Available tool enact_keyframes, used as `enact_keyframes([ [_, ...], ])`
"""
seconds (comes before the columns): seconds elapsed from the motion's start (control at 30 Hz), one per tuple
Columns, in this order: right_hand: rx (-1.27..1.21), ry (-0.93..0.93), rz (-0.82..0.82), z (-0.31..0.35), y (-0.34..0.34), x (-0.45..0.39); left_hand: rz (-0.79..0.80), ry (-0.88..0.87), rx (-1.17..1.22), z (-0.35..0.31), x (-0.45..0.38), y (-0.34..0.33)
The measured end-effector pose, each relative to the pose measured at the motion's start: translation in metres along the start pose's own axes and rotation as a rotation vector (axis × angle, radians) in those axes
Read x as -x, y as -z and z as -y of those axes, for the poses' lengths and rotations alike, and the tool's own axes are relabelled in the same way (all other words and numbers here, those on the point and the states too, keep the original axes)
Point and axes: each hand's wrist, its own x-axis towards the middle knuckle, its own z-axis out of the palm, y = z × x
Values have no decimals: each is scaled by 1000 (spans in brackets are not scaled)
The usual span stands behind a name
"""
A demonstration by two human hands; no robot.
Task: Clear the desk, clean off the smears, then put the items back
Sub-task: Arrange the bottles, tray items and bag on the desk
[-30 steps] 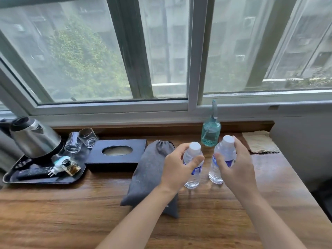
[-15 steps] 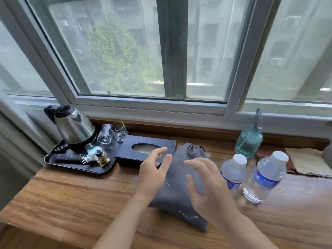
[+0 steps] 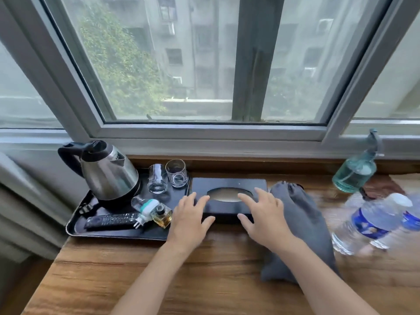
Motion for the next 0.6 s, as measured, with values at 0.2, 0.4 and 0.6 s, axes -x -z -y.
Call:
enact_keyframes([
  [0.2,194,-114,100,17,-10,-7,34,4,-21,14,-8,-8],
  [0.4,185,-148,149,7,1,-43,-6,-44,35,6,-40,-16],
  [0.6,141,-183,202,-9,7,-85,1,-22,36,-5,-79,-19],
])
